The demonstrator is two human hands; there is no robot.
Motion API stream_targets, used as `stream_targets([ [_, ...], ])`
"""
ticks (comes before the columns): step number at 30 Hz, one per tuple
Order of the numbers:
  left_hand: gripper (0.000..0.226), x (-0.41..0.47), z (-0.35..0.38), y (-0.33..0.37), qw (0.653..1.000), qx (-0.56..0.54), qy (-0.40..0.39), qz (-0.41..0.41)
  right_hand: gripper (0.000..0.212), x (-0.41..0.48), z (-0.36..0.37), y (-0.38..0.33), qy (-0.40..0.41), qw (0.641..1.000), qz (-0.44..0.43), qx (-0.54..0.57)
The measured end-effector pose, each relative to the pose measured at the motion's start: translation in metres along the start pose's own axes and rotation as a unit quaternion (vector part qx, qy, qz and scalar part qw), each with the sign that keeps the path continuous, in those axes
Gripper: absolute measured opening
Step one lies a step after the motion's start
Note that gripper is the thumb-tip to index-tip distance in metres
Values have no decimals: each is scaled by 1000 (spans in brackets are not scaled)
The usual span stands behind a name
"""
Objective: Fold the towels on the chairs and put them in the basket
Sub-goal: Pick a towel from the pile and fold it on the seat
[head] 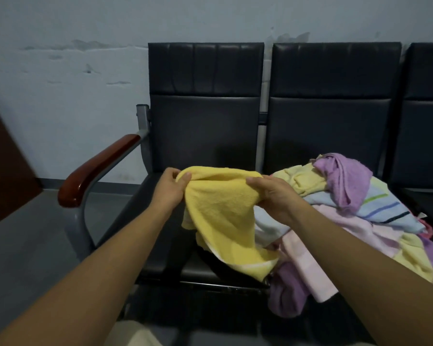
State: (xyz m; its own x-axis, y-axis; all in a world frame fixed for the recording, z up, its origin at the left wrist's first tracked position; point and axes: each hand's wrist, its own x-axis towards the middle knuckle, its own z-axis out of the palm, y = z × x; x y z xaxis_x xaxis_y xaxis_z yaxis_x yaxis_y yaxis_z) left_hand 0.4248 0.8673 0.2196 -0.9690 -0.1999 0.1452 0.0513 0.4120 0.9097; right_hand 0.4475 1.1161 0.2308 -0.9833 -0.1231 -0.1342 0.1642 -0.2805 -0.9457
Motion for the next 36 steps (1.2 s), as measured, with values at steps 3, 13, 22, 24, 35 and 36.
stream_targets([
  [3,24,2,-22,9,1000,-3,2,12,21,-2,4,-6,-8,993,9,120],
  [13,30,-7,-69,26,998,58,-9,36,39,-24,23,-25,-22,997,31,65],
  [22,28,1,-89,5,990,138,-21,29,35,-18,21,-22,-32,968,26,-249],
  [24,24,18,-88,-1,991,137,-12,7,31,-4,26,-20,-31,963,20,-265],
  [35,40,107,-13,-83,965,222,-78,-112,59,143,15,67,105,838,-20,-535],
  [36,41,102,1,-100,957,232,-107,-141,57,149,13,84,83,814,-7,-575],
])
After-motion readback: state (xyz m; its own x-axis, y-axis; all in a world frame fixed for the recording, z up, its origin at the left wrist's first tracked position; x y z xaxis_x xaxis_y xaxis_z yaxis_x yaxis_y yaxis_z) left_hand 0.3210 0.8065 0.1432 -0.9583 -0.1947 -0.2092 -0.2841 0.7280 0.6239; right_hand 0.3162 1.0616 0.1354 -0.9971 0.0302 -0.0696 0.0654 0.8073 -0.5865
